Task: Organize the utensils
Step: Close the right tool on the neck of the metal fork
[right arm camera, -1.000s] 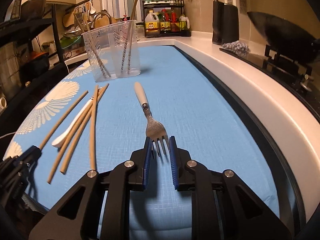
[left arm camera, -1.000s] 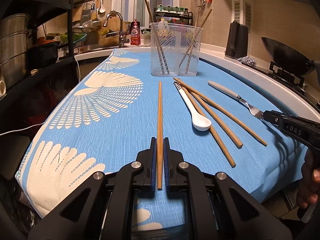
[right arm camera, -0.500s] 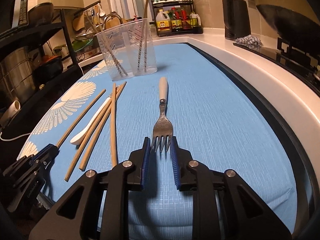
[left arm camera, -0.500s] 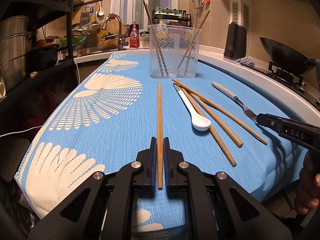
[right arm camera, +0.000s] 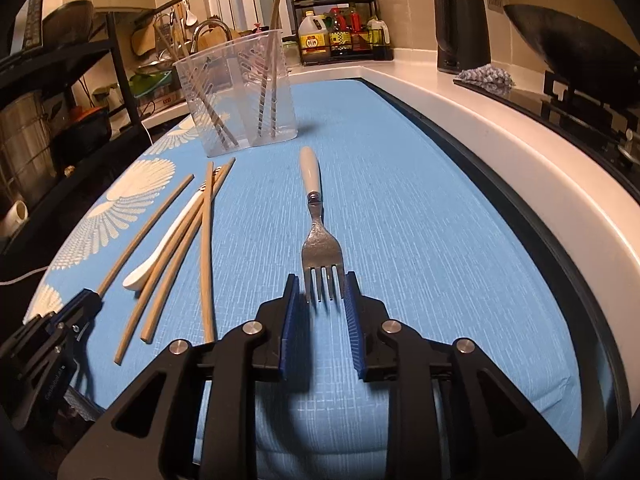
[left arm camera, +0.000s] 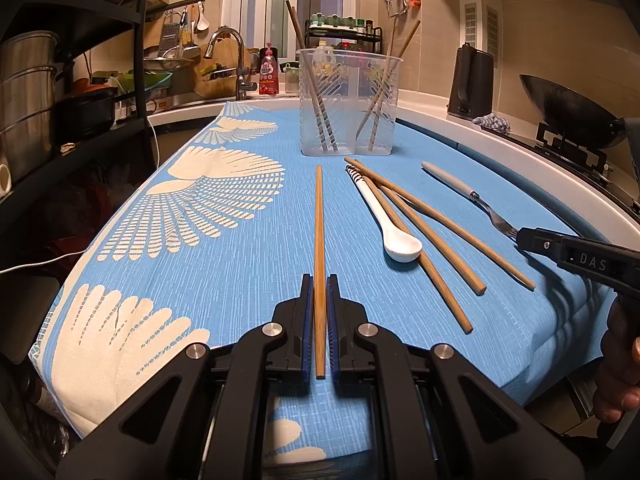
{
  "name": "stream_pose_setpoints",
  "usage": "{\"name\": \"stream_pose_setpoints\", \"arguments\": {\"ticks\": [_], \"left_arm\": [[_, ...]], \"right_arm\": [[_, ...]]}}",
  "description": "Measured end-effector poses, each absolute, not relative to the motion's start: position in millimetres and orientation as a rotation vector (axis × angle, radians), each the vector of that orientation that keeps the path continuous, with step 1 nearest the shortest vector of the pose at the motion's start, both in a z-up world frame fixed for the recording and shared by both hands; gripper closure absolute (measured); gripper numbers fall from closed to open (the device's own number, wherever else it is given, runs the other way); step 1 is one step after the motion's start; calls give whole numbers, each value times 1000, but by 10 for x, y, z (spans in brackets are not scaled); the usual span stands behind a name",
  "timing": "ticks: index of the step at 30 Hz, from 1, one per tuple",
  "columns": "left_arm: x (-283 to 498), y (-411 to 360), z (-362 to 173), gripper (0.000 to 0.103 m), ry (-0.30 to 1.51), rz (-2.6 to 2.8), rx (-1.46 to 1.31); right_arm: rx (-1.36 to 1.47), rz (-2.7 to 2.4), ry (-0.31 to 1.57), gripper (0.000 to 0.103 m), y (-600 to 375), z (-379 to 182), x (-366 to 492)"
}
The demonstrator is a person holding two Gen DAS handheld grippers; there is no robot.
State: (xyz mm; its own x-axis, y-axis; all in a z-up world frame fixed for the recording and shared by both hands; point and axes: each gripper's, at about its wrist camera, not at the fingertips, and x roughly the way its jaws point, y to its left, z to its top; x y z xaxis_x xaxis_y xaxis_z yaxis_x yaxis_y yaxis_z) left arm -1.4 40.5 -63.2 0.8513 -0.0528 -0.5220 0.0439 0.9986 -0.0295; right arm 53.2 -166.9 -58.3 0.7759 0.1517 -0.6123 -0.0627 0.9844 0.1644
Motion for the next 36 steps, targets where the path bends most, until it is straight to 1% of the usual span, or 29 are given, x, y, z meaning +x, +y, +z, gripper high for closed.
{"name": "stream_pose_setpoints", "arguments": {"ticks": [2, 4, 6, 17, 21, 23, 24, 25, 26, 31, 36], "left_arm": [[-13, 410, -632, 96, 552, -53, -17], [-16, 414, -637, 96, 551, -56, -22], [-18, 403, -641, 96, 549, -53, -22], [-19, 393, -641, 96, 552, -51, -15], [-14, 398, -630, 96, 553, -54, -14], [-14, 398, -630, 96, 553, -53, -14], [-16, 399, -630, 96, 553, -53, -14], [-14, 399, -630, 96, 553, -53, -15], [-17, 402, -632, 96, 553, -53, -15], [-14, 398, -629, 96, 553, -54, -15], [-14, 396, -628, 96, 553, -53, -13]], "right_arm": [[167, 129, 678, 74, -1691, -584, 541], [207, 148, 689, 69, -1716, -577, 551], [252, 166, 702, 66, -1744, -575, 556], [515, 183, 787, 66, -1929, -584, 685], [574, 156, 811, 71, -1963, -593, 743], [577, 135, 827, 77, -1967, -601, 768], [581, 123, 836, 85, -1968, -609, 780], [589, 116, 841, 89, -1977, -617, 785], [593, 110, 844, 91, -1985, -624, 787], [483, 83, 805, 92, -1870, -586, 726], [182, 38, 687, 91, -1565, -566, 562]]}}
